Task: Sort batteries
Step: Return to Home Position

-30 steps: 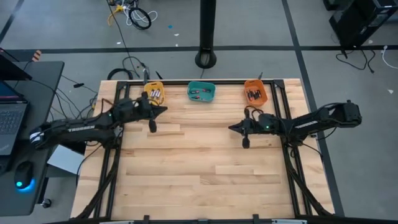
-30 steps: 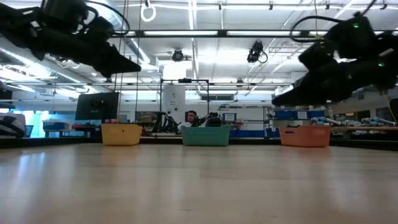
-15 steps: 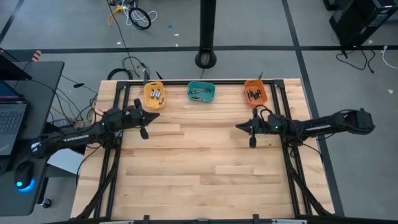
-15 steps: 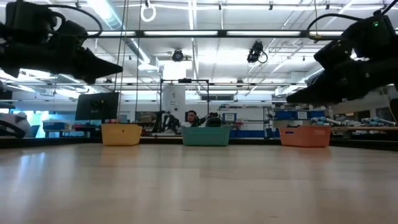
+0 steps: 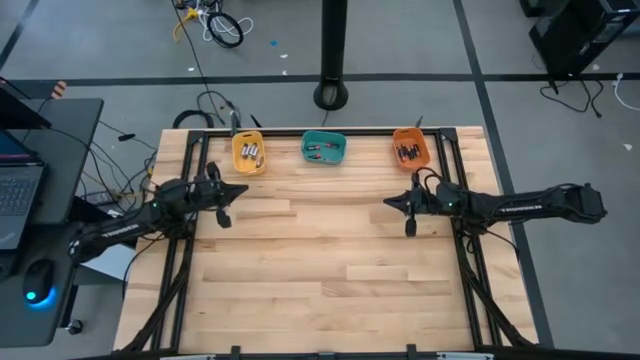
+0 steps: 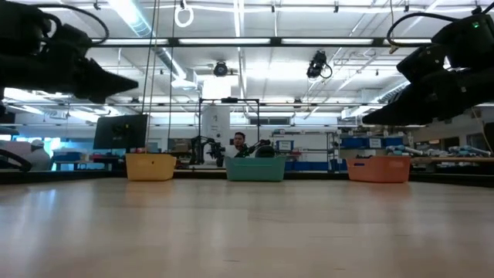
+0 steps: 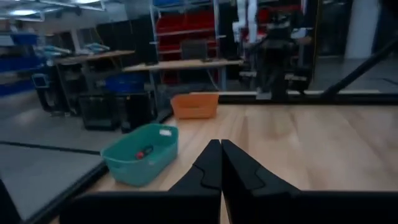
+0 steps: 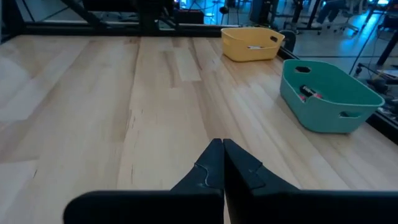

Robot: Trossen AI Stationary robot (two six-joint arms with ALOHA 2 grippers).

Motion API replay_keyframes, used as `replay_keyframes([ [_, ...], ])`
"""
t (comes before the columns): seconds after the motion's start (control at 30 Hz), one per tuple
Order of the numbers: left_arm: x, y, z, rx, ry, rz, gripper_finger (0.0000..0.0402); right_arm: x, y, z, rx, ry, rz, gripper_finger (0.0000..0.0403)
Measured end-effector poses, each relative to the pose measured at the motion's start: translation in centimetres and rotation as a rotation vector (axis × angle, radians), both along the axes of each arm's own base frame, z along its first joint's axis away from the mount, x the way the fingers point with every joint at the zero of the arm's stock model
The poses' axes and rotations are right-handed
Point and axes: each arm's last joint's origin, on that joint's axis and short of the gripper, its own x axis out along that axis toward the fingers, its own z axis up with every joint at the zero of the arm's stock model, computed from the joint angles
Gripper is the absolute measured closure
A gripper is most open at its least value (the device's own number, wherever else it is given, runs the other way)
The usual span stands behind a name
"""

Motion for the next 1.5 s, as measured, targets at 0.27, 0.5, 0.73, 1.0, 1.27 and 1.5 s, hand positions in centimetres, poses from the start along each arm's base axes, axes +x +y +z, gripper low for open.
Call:
replay_keyframes([
  [0.27, 0.1, -0.3, -0.1, -0.017, 0.009, 0.029, 0.0396, -0.7, 0.1, 0.3, -0.003, -0.003, -0.015, 0.0398],
  [0.5, 0.2, -0.8, 0.3, -0.004, -0.027, -0.004, 0.0396, -1.5, 0.2, 0.6, 0.004, -0.023, -0.02, 0.0398],
  [0.73, 0.1, -1.3, 0.8, 0.018, 0.011, 0.029, 0.0396, -2.3, 0.3, 1.0, 0.0, -0.059, -0.02, 0.0398],
  [1.0, 0.3, -1.4, 0.1, 0.001, -0.012, 0.044, 0.0391, -2.9, 0.5, 1.4, 0.011, -0.114, -0.002, 0.0398],
  [1.27, 0.4, -1.4, 0.0, -0.049, -0.005, 0.04, 0.039, -2.7, 0.0, 0.8, 0.093, -0.064, -0.062, 0.0398],
  [1.5, 0.4, -1.5, 0.0, -0.066, -0.014, 0.008, 0.039, -2.6, -0.1, 0.7, 0.134, -0.05, -0.064, 0.0396],
])
